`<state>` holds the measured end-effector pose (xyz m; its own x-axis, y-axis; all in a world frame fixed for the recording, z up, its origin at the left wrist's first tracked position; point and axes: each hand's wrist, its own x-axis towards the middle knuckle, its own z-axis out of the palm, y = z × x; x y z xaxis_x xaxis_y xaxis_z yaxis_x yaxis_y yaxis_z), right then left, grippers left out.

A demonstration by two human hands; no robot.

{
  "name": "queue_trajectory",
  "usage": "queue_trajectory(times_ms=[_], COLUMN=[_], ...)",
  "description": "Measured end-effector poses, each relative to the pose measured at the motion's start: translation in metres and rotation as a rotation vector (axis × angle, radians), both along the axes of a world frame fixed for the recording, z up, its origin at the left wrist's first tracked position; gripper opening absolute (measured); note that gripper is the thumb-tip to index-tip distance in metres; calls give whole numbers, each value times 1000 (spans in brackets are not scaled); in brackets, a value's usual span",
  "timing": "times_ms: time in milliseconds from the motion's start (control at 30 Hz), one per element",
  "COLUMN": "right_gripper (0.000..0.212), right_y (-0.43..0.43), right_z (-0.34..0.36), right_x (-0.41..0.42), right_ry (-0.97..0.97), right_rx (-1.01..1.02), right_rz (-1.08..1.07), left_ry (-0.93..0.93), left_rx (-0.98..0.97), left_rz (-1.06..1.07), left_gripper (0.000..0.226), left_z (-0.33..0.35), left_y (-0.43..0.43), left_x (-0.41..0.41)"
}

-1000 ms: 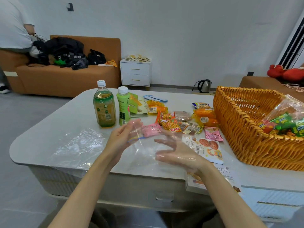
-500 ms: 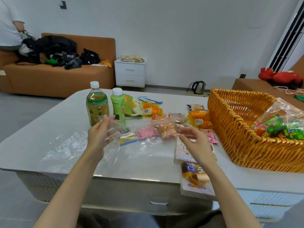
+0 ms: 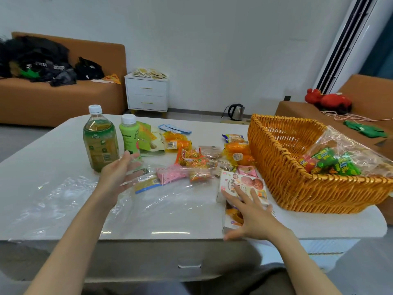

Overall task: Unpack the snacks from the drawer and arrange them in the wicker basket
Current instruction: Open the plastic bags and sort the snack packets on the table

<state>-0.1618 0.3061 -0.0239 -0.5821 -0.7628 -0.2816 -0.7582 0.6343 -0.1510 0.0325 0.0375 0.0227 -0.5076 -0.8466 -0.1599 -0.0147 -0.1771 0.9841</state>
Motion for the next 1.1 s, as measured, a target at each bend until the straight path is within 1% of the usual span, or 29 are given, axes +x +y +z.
queue_trajectory(times_ms=[133, 200, 233, 267, 300, 367, 400, 433, 467, 567, 733, 800, 933, 1000, 1100], right_gripper=[115, 120, 121, 117, 106, 69, 55, 47, 44, 49, 74, 76, 89, 91, 103], right_y=[3, 3, 2, 1, -1, -11, -18, -27, -37, -67, -104, -113, -128, -133, -132], right_z=[-1, 2, 6, 13, 19, 30, 35, 40, 43, 50, 47, 40, 33, 34, 37], right_x=[-13, -17, -18, -18, -19, -25, -31, -37, -46, -78, -136, -161, -194, -201, -211], right_ry=[80, 51, 27, 21, 41, 140, 202, 256, 297, 337, 443, 482, 442, 403, 382], right_rx=[27, 48, 30, -22, -101, -280, -346, -381, -397, -394, -145, -56, 70, 110, 195], right_rz=[-57, -74, -86, -94, -96, -90, -80, -73, -70, -96, -122, -109, -93, -85, -66], left_ry=[-8, -10, -11, -9, -7, -14, -18, -22, -28, -57, -70, -66, -72, -76, -72], left_rx=[-6, -4, 3, 8, 9, 3, 0, -3, -8, -30, -55, -60, -66, -28, 24], left_rz=[-9, -11, -9, -2, 7, 34, 51, 63, 69, 63, 36, 18, -32, -62, -97], left_gripper=[36, 37, 37, 37, 38, 38, 38, 38, 39, 39, 37, 36, 34, 35, 34], left_z=[1, 2, 2, 3, 3, 3, 3, 4, 4, 4, 3, 1, -4, -9, -14], left_y=[1, 2, 2, 3, 3, 1, -1, -3, -5, -11, -15, -16, -21, -25, -25], left_x=[1, 1, 1, 1, 1, 1, 0, 0, -1, -10, -31, -38, -45, -49, -56])
